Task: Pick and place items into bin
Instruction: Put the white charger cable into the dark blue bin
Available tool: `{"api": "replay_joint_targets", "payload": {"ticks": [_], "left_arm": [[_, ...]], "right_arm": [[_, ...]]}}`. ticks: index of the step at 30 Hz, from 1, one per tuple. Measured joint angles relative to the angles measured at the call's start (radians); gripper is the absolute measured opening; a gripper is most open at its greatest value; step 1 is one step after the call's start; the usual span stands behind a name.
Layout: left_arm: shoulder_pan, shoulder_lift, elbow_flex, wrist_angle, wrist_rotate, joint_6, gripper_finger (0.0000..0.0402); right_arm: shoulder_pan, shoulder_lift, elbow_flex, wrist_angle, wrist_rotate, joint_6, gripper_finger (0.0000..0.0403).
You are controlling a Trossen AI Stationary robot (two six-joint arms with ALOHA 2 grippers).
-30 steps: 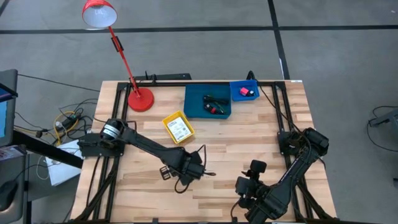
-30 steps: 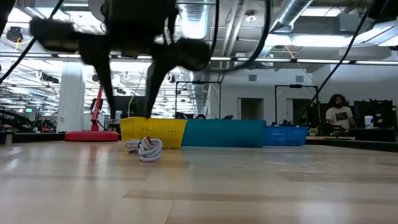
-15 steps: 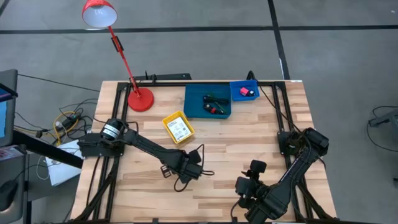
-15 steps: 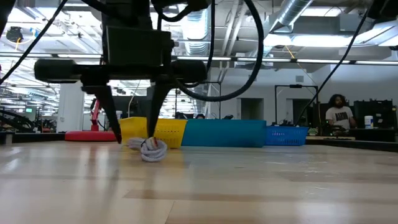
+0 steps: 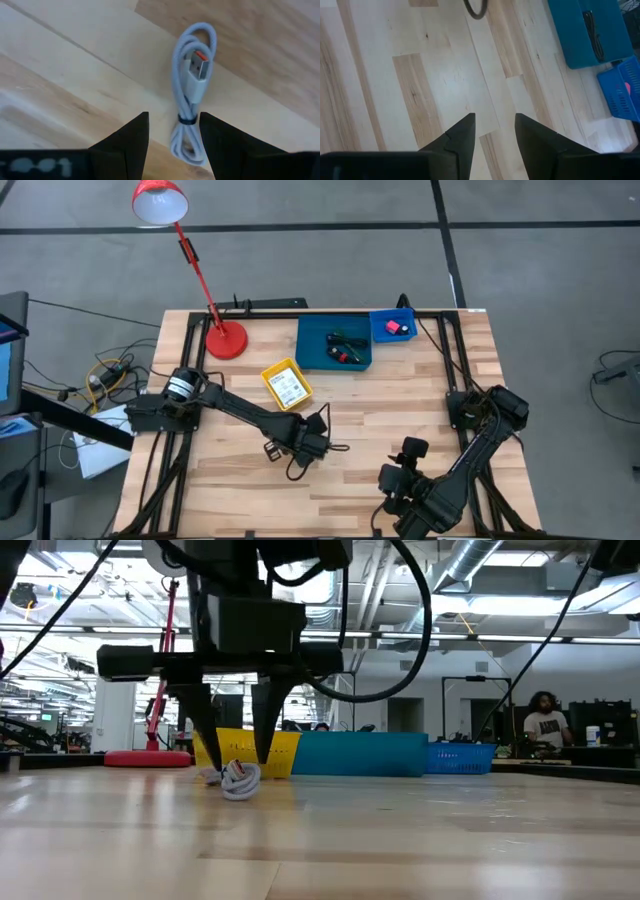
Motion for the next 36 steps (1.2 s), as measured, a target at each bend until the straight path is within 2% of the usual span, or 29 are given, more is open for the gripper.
{"api": "replay_joint_targets", "payload": {"ticks": [7, 11, 16, 19, 23, 26, 29, 36], "left_arm": [[0.021, 0.000, -0.053, 0.018, 0.086, 0.004, 0.0166], [0.020, -0.008, -0.107, 0.070, 0.086, 0.009, 0.0166], [0.020, -0.007, -0.116, 0.095, 0.082, -0.049, 0.0161], [0.015, -0.004, -0.100, 0.083, 0.083, -0.068, 0.0137], [-0.006, -0.002, -0.096, 0.085, 0.068, -0.051, 0.0075], [-0.023, 0.000, -0.094, 0.094, 0.016, -0.030, 0.0024], [-0.034, 0.001, -0.094, 0.104, -0.054, -0.030, 0.0022], [-0.067, 0.005, -0.035, 0.087, -0.422, 0.070, 0.0022]], "right_arm": [[0.000, 0.000, 0.000, 0.000, 0.000, 0.000, 0.0134], [0.000, 0.000, 0.000, 0.000, 0.000, 0.000, 0.0133], [-0.001, 0.000, 0.000, 0.000, 0.002, -0.002, 0.0134], [-0.002, 0.000, 0.000, 0.000, 0.004, -0.002, 0.0134], [-0.002, 0.000, 0.000, 0.000, 0.004, 0.000, 0.0133], [-0.002, 0.000, 0.000, 0.000, 0.004, 0.000, 0.0134], [-0.002, 0.000, 0.000, 0.000, 0.004, 0.000, 0.0134], [-0.002, 0.000, 0.000, 0.000, 0.004, 0.001, 0.0134]]}}
